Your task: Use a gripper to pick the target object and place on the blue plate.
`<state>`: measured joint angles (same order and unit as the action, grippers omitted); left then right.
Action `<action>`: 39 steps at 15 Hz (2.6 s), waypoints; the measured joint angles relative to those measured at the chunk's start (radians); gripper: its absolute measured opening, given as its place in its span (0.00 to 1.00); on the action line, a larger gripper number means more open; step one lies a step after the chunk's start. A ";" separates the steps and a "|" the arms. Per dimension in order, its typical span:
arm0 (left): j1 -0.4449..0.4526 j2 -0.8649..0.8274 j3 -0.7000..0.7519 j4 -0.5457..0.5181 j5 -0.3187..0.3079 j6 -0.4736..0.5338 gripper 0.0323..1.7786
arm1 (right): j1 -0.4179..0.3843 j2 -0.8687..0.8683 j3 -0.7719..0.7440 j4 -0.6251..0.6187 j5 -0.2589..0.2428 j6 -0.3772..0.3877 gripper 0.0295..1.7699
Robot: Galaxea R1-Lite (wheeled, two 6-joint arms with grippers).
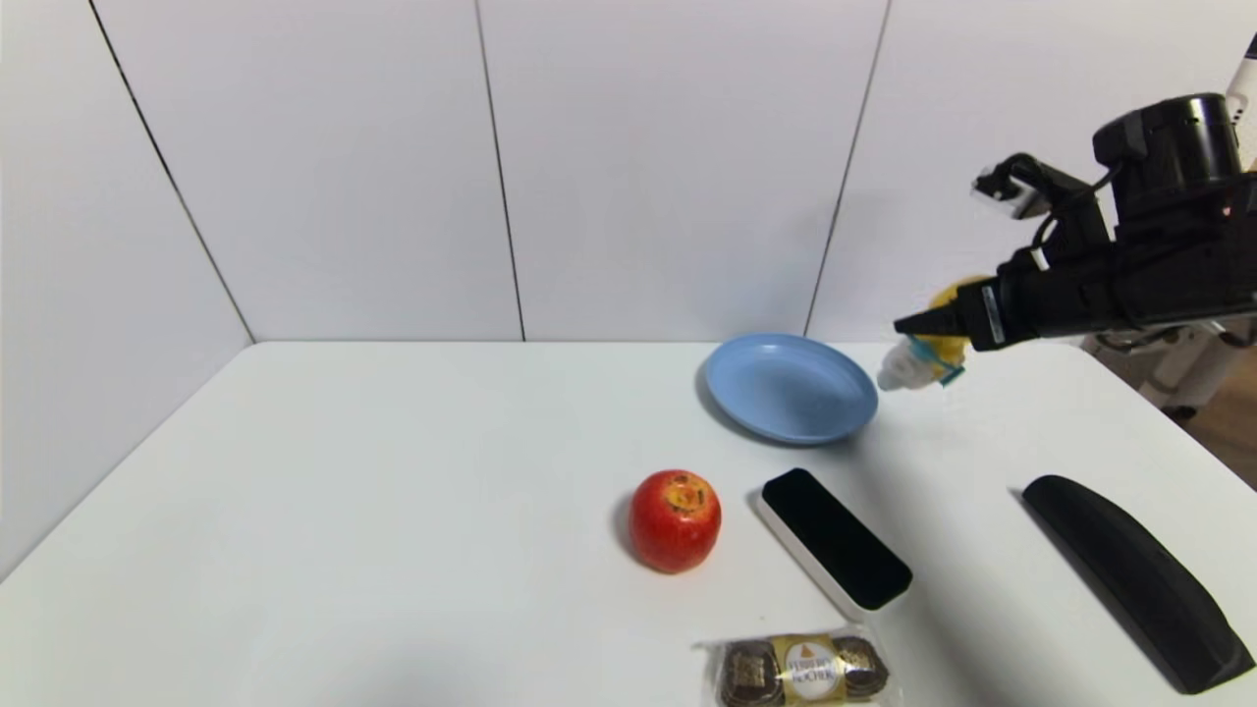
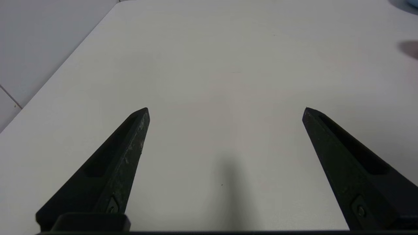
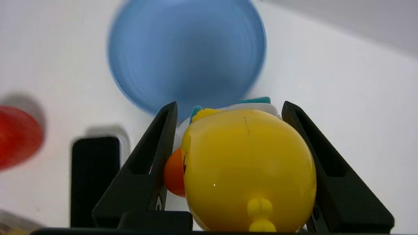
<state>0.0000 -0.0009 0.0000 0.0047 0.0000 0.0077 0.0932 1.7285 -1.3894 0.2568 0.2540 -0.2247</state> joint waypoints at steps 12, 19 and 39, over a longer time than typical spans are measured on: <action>0.000 0.000 0.000 0.000 0.000 0.000 0.95 | 0.138 0.434 -0.404 -0.121 0.067 0.008 0.59; 0.000 0.000 0.000 0.000 0.000 0.000 0.95 | 0.103 0.491 -0.380 -0.101 0.064 -0.042 0.60; 0.000 0.000 0.000 0.000 0.000 0.000 0.95 | 0.077 -0.468 0.079 0.145 0.083 0.081 0.94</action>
<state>0.0000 -0.0009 0.0000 0.0047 0.0000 0.0077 0.1702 1.2604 -1.3109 0.4017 0.3366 -0.1432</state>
